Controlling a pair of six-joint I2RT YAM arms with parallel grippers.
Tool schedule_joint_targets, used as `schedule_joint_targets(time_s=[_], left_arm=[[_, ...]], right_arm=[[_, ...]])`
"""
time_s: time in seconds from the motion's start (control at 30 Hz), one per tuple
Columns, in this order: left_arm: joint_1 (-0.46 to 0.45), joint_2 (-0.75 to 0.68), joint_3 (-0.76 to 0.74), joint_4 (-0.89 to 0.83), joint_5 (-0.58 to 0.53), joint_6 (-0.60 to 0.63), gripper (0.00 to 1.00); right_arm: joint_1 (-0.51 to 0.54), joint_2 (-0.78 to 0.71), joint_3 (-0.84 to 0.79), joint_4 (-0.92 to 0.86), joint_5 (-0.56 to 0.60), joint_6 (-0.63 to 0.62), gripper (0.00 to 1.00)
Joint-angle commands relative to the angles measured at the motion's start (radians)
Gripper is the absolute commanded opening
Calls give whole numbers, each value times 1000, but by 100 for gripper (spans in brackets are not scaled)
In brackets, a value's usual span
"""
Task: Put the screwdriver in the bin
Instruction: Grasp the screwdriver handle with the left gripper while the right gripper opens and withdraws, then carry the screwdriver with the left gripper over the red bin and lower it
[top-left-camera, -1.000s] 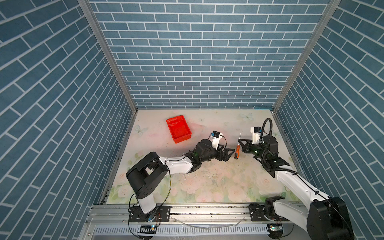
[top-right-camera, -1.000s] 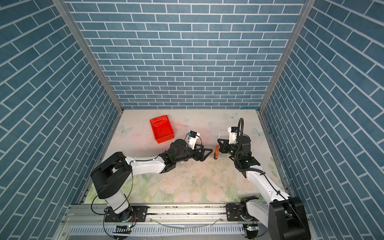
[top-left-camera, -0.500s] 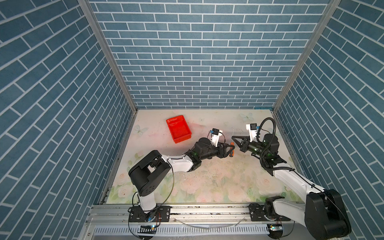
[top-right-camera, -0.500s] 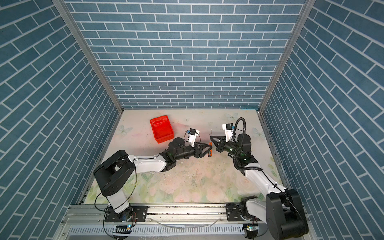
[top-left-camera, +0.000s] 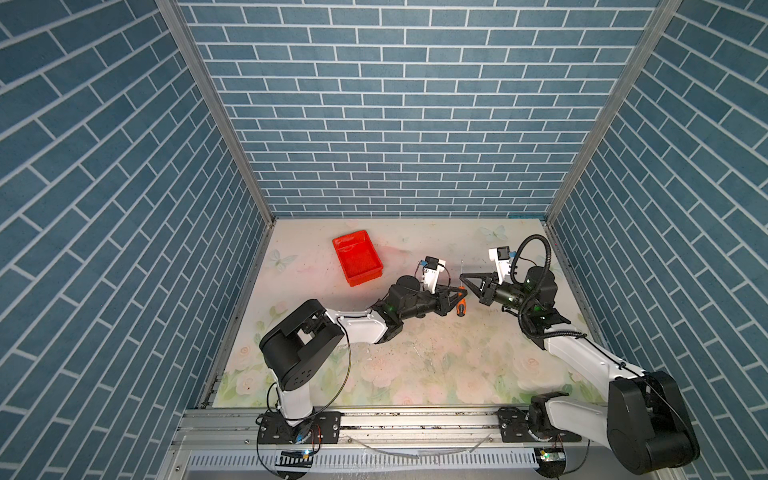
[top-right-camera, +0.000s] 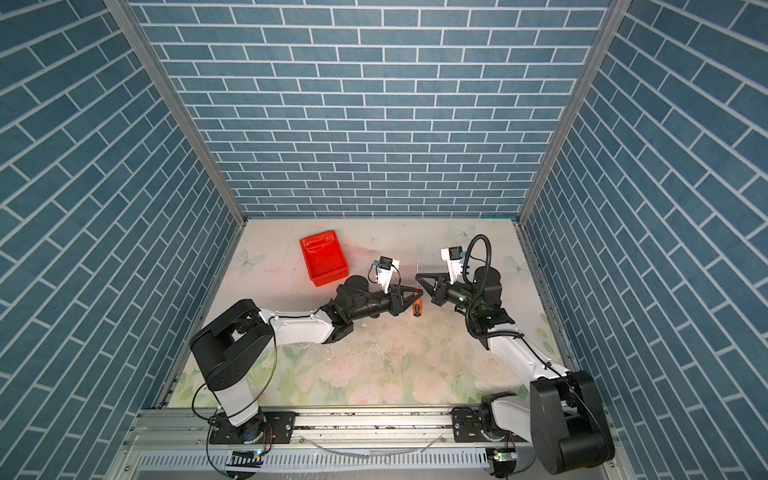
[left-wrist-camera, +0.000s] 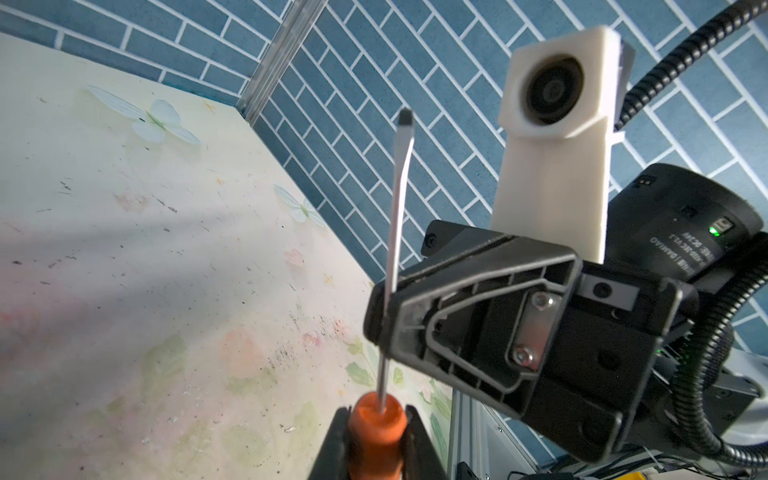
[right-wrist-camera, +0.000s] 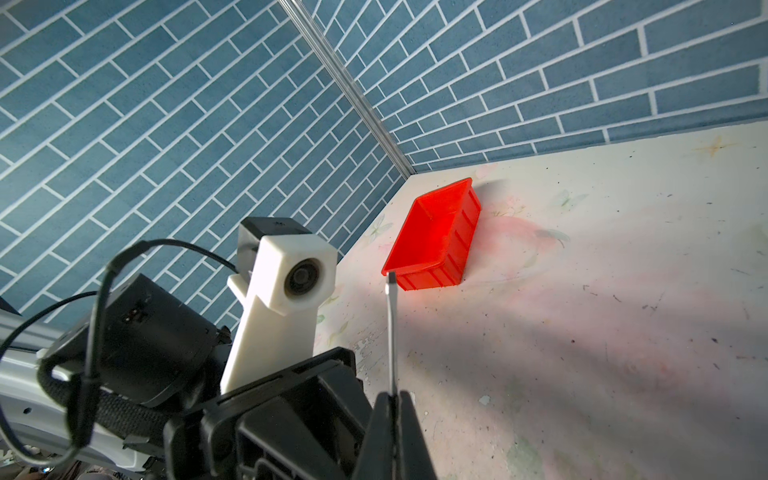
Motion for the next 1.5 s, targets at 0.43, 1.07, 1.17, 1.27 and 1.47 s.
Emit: schedule_joint_targets(time_s=[0.43,1.07,1.17,1.27,1.47], left_arm=[[114,-92,-111,-27,-146,25,0],[397,-236,108,-866,-346,171,0],[467,-200,179,-962,-364,183,0],[521,-146,268,-1040,-380,210,0],[583,23,498,-1234,-396,282,0]], right_arm=[[4,-82,47,-95,54,-85,88],[211,37,204,-205,207,-345,99],[253,82,243,-219,225,-386,99],[301,133,296,-259,253,-457,99],[374,240,409,-291,310,-546,99]])
